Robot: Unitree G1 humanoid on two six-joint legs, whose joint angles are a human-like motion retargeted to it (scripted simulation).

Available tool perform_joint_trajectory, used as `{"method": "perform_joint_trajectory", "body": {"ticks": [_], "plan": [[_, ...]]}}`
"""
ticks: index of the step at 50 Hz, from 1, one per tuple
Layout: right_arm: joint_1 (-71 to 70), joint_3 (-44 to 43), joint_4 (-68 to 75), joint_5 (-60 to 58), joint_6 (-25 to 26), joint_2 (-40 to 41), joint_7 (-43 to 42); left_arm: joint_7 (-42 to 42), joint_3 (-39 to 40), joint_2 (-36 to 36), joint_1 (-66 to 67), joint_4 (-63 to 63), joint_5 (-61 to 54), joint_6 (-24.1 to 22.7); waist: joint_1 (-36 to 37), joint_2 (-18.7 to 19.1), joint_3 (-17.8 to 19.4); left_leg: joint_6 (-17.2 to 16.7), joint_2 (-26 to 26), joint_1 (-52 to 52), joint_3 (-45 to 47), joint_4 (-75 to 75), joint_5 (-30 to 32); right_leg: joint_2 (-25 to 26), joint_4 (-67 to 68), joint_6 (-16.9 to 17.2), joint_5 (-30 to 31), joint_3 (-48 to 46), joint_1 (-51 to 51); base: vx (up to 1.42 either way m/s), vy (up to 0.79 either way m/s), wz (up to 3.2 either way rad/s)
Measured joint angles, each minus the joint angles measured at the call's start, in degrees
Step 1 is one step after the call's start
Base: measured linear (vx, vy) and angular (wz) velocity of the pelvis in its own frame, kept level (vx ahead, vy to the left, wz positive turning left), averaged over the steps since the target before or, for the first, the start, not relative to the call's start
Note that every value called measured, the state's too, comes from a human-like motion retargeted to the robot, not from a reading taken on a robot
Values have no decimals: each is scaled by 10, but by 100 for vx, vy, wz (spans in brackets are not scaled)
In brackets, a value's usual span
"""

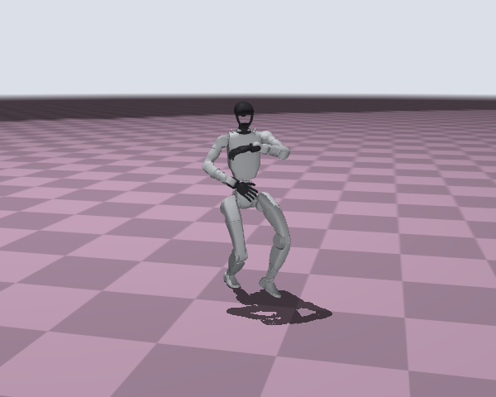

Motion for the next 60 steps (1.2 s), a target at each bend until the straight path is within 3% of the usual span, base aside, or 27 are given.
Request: {"method": "perform_joint_trajectory", "body": {"ticks": [3, 5, 7, 10, 12, 14, 16, 20, 23, 25, 29, 32, 36, 40, 45, 50, 55, 60], "plan": [[94, -123, 59, -22, -23, -72, -62, 31, 69, 156, 171, 47, 27, -41, -6, -1, -30, -30, -63, -26, -22, -109, 76, -8, -20, 11, -10, 32, -6, 57, 12, -15], [177, -222, 118, -47, -37, -113, -111, 46, 153, 236, 344, 138, 43, -58, 0, -5, -44, -24, -93, -25, -33, -125, 105, -1, -28, 26, -11, 74, 2, 63, 12, -23], [251, -302, 178, -73, -42, -133, -139, 36, 237, 260, 513, 263, 62, -61, 4, -25, -43, -2, -134, -2, -31, -120, 112, -29, -6, 54, -4, 94, 31, 65, 13, 6], [313, -356, 242, -104, -32, -127, -141, 8, 310, 224, 678, 463, 101, -52, -1, -67, -24, 52, -190, 50, -9, -115, 90, -69, 57, 136, 97, 117, 68, 54, 10, 33], [312, -345, 270, -118, -20, -101, -124, 3, 319, 174, 713, 588, 130, -36, -5, -82, -5, 89, -193, 81, -5, -98, 41, -23, 116, 205, 253, 120, 71, 40, -12, 10], [289, -315, 292, -130, -10, -64, -106, 12, 312, 125, 711, 692, 155, -17, 4, -83, 16, 115, -166, 101, -3, -70, -29, 6, 174, 205, 358, 74, 43, 32, -22, -46], [254, -275, 310, -147, -4, -25, -93, 34, 297, 74, 689, 768, 168, 2, 14, -78, 32, 131, -146, 110, -1, -47, -86, 9, 217, 205, 396, 49, 7, 27, -2, -55], [169, -189, 321, -180, -8, 31, -87, 98, 271, -27, 633, 834, 146, 28, 26, -62, 47, 140, -135, 115, -6, -33, -138, -15, 234, 205, 338, 53, -57, 28, 14, -7], [114, -143, 301, -186, -24, 31, -102, 145, 271, -82, 628, 809, 98, 24, 28, -52, 43, 132, -153, 115, -20, -46, -134, -65, 177, 199, 244, 72, -84, 29, 12, 40], [85, -124, 285, -183, -36, 19, -124, 169, 278, -104, 645, 778, 65, 13, 37, -44, 39, 111, -163, 115, -45, -49, -118, -88, 117, 172, 199, 66, -91, 26, -4, 26], [42, -118, 280, -178, -54, -8, -178, 201, 304, -121, 707, 704, 10, -7, 95, -14, 37, 48, -154, 93, -112, 8, -42, -64, 3, 128, 171, 41, -71, 19, -11, -11], [7, -116, 294, -181, -56, -29, -217, 219, 330, -125, 763, 652, -37, -13, 150, 9, 43, 15, -152, 74, -160, 81, -39, -32, -33, 98, 137, 27, -41, 13, -9, -31], [-49, -102, 311, -190, -52, -38, -255, 237, 361, -130, 829, 599, -98, -13, 188, 29, 58, 31, -135, 68, -197, 151, -91, 3, -39, 72, 70, 34, -15, 8, -7, -11], [-83, -79, 281, -188, -46, -3, -265, 251, 379, -144, 847, 580, -140, -7, 178, 34, 54, 56, -137, 95, -223, 104, -153, 19, -45, 68, 75, 54, -23, 4, -2, -26], [-95, -40, 199, -199, -50, 56, -248, 288, 373, -149, 799, 578, -163, -7, 117, 7, 34, 98, -147, 107, -210, 0, -224, 15, -15, 92, 130, 90, -101, -2, 7, -30], [-86, -7, 135, -220, -67, 75, -212, 322, 373, -139, 732, 612, -170, -8, 58, -36, 25, 130, -144, 47, -172, 3, -257, 1, 98, 114, 124, 84, -210, -11, 15, -40], [-32, -10, 164, -254, -65, 29, -167, 356, 424, -130, 670, 697, -177, 2, 58, -93, 14, 155, -128, -34, -124, 89, -291, -72, 261, 104, 147, 38, -253, -14, 15, -67], [50, -61, 343, -329, -47, -77, -173, 429, 469, -101, 588, 799, -169, -2, 104, -155, 17, 186, -123, -92, -64, 205, -340, -197, 389, 57, 148, 57, -235, -7, 10, -48]]}}
